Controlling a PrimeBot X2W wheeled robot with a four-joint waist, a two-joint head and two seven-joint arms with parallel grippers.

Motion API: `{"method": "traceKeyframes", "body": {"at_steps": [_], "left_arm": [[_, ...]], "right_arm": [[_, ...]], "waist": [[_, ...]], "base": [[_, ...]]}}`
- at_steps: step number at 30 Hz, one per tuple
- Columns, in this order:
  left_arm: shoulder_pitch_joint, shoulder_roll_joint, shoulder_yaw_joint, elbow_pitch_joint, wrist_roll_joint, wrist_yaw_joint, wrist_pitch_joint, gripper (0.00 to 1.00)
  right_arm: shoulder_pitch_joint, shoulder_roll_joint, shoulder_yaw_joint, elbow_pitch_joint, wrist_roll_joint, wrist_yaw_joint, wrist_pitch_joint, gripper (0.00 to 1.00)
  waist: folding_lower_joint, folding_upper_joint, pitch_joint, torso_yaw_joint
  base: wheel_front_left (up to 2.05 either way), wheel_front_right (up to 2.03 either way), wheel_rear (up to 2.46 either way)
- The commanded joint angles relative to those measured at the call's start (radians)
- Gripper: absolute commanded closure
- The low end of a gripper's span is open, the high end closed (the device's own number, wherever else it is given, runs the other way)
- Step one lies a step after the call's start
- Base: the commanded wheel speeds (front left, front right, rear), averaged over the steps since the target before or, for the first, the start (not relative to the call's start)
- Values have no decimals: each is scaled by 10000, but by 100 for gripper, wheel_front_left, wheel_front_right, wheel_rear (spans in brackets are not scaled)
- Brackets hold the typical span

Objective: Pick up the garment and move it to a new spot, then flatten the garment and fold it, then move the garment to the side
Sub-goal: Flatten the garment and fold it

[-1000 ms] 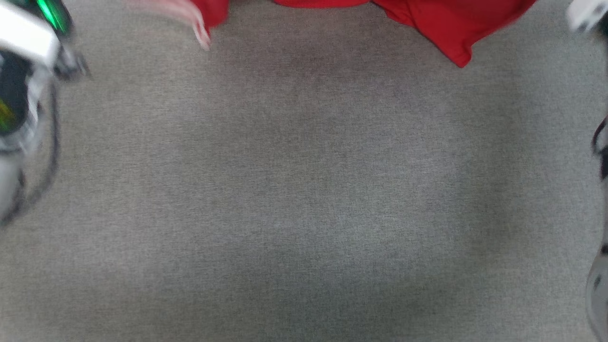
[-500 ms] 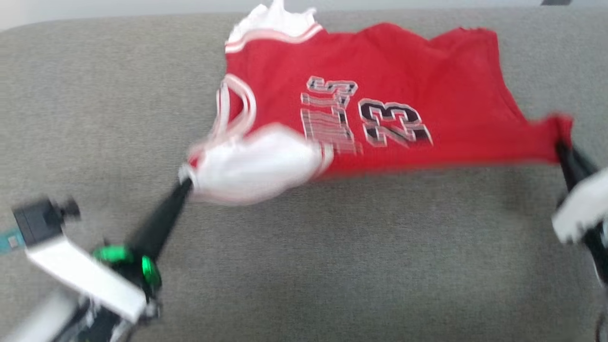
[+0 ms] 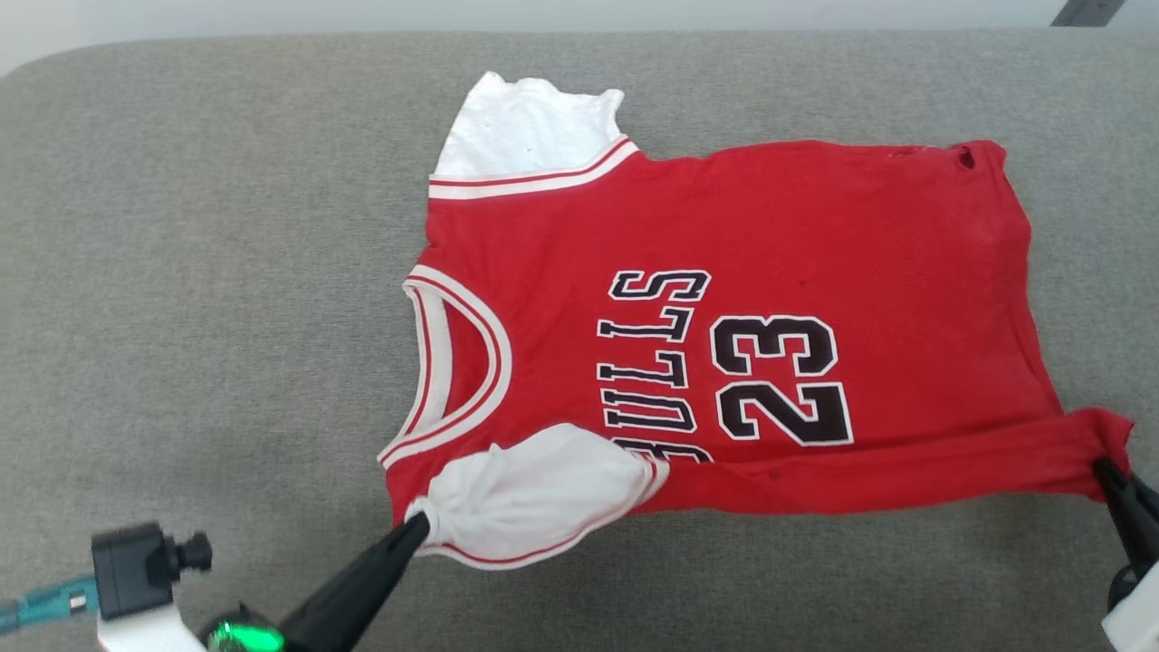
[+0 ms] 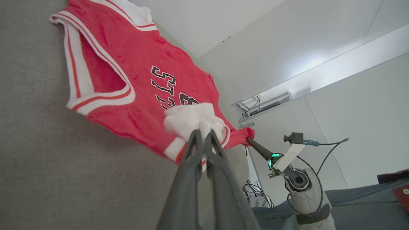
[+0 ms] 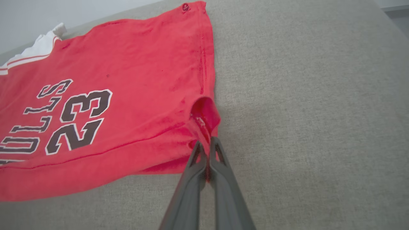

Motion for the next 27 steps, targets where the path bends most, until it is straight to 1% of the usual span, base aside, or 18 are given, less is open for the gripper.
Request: {"method": "traceKeyframes", "body": {"at_steps": [1,2,6,8,11,15,20,24,27], "left_arm": [[-469,28,29,92,43,23,188,100],[-469,28,29,92,43,23,188,100],[-1577,-243,180,620,-434,21,865,100],[-2210,-356,313,1119,-597,21,1250,100],[-3039,-685,533,1802,-910,23,1841,100],[-3731,-1019,976,2899,-1258,23,2444,100],[-4218,-1442,1412,4231,-1168,23,3047,100],[-4459,-1736,1591,4941,-926,23,3294,100],[-4548,-1780,1527,5308,-553,21,3424,100]], "right_arm": [[-269,99,11,-26,58,-3,72,100],[-269,99,11,-26,58,-3,72,100],[-1175,68,266,533,37,-3,248,100],[-1675,16,347,991,-48,-3,273,100],[-2369,-56,429,1654,-122,-3,217,100],[-3180,-6,753,2399,-264,-3,42,100],[-3884,36,1179,3348,-607,-3,-252,100],[-4240,87,1389,3959,-755,-3,-634,100],[-4488,79,1528,4272,-854,-3,-929,100]], "waist": [[0,0,12,-98],[0,0,12,-98],[0,0,145,-331],[0,0,238,-409],[0,0,411,-507],[0,0,692,-681],[0,0,1028,-779],[0,0,1265,-827],[0,0,1381,-873]], "base": [[0,0,0],[0,0,0],[0,0,0],[0,0,0],[0,0,0],[0,0,0],[0,0,0],[0,0,0],[0,0,0]]}}
